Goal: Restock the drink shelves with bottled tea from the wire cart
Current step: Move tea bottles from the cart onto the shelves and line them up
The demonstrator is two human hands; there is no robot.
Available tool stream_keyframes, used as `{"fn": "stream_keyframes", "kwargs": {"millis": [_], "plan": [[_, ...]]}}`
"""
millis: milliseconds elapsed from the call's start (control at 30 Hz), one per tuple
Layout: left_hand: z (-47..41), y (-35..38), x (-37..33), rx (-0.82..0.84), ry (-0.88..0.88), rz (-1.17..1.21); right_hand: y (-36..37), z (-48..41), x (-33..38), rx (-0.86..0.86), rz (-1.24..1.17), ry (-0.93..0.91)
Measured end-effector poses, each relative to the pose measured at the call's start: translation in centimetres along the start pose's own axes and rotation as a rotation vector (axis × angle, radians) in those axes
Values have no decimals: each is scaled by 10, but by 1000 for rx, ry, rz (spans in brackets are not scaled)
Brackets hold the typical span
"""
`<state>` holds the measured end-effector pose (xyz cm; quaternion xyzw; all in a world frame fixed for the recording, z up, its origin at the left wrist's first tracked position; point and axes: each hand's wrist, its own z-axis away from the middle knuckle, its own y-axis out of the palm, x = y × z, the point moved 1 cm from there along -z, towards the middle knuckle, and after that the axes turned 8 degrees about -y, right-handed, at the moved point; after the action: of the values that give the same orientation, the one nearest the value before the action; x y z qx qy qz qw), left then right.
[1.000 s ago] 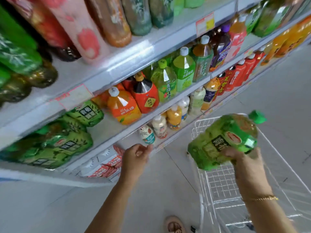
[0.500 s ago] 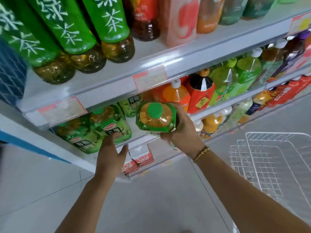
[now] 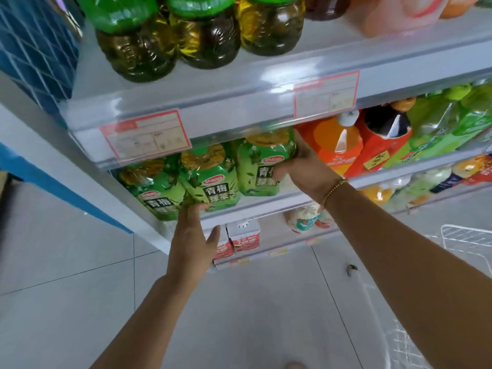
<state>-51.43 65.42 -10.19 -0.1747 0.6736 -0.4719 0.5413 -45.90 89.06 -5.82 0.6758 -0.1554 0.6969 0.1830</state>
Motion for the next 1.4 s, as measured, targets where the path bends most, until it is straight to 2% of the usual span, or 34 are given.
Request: {"fn": "stream_keyframes", "kwargs": {"millis": [100, 233, 367, 500, 667, 833, 933, 1133, 1400], "plan": [[-3, -6, -6, -138, -90, 148, -1, -24, 4, 118, 13, 80], [-6, -9, -19, -164, -161, 256, -6, -30, 0, 168, 88, 114], [-6, -17, -15, -198, -234, 318, -3, -15, -19, 4, 92, 84], [10, -21, -8, -253, -380, 447, 19, 18, -58, -179, 248, 100], [17, -12, -12, -211, -342, 514, 71, 61, -60, -417, 394, -1], [15, -5, -10, -103, -353, 569, 99, 42, -67, -539, 350, 40], [11, -1, -14, -26, -360, 556, 92, 34, -72, -562, 342, 2], [3, -4, -49, 89, -452, 675, 75, 27, -70, -571, 560, -26], [3, -7, -57, 157, -501, 821, 68, 20, -58, -527, 697, -46]]}}
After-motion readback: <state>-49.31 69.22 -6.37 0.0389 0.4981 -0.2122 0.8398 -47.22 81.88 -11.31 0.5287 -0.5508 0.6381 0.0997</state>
